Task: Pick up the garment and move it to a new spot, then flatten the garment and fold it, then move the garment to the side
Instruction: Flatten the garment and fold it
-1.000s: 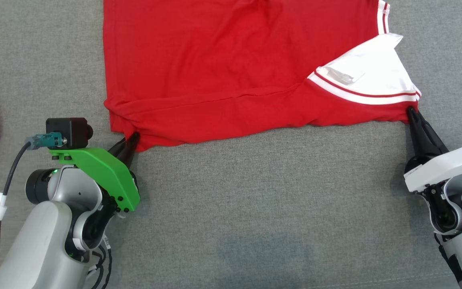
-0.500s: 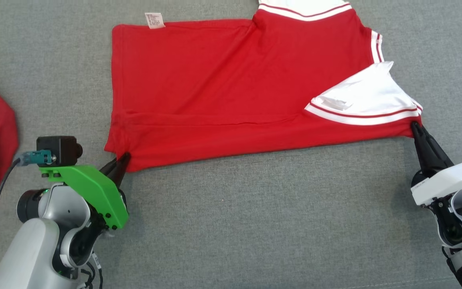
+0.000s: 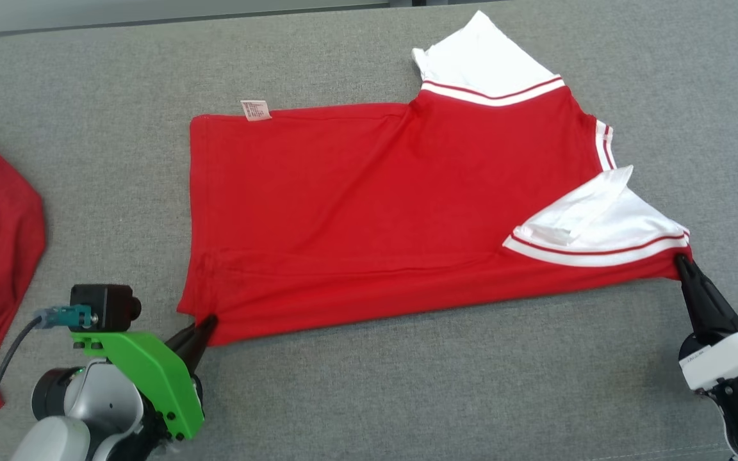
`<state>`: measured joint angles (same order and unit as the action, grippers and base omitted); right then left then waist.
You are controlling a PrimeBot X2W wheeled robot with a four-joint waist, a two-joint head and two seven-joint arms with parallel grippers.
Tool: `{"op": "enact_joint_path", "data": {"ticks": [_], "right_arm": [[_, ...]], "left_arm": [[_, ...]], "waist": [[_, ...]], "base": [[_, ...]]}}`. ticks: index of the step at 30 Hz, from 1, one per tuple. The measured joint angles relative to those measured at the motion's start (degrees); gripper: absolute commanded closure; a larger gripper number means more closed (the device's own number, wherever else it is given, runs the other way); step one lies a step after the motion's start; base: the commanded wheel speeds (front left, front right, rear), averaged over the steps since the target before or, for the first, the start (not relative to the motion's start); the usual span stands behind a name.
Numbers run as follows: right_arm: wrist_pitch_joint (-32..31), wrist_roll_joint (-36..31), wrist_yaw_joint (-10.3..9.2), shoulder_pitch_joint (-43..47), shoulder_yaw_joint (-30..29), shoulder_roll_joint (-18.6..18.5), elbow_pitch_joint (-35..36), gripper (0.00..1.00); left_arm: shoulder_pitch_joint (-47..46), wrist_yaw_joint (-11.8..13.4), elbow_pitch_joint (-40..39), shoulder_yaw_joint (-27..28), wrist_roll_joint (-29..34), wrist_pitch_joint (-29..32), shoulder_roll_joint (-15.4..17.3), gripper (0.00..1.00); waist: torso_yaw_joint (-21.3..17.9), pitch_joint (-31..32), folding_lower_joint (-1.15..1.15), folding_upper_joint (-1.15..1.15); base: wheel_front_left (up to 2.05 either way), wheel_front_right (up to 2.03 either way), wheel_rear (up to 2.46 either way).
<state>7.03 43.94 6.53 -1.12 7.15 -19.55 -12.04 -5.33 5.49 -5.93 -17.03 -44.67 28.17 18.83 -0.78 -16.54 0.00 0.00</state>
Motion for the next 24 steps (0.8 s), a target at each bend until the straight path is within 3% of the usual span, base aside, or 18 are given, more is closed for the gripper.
{"op": "enact_joint_path", "data": {"ticks": [10,19,21,22,23,24], "right_arm": [[-0.37,2.08,-0.66,9.08,-0.93,0.19,2.46,1.0],[-1.63,-0.36,-1.18,8.56,1.91,-0.37,2.88,1.0],[-1.78,-1.27,-1.23,8.38,2.29,-0.55,3.09,0.98],[-1.78,-1.71,-1.53,8.2,2.34,-0.59,3.23,0.86],[-1.81,-1.89,-1.58,8.01,2.53,-0.71,3.42,0.78],[-2.13,-2.02,-1.58,7.81,2.69,-0.78,3.64,0.71]], "left_arm": [[6.83,0.08,-2.6,-0.79,-0.75,-0.23,-1.82,1.0],[6.84,0.16,-2.34,-0.64,-0.22,-1.07,-2.19,1.0],[6.84,0.3,-2.33,-0.53,0.09,-1.37,-2.49,0.71],[6.83,0.59,-2.33,-0.27,0.07,-1.68,-2.97,0.55],[6.83,0.64,-2.32,-0.23,0.07,-1.85,-3.32,0.0],[6.82,0.64,-2.27,-0.25,0.08,-1.96,-3.5,0.0]], "waist": [[0.06,0.43,0.0,0.0],[0.34,-0.55,0.0,0.0],[0.37,-0.68,0.0,0.0],[0.39,-0.75,0.0,0.0],[0.4,-0.8,0.0,0.0],[0.42,-0.86,0.0,0.0]], "base": [[0.0,0.0,0.0],[0.0,0.0,0.0],[0.0,0.0,0.0],[0.0,0.0,0.0],[0.0,0.0,0.0],[0.0,0.0,0.0]]}}
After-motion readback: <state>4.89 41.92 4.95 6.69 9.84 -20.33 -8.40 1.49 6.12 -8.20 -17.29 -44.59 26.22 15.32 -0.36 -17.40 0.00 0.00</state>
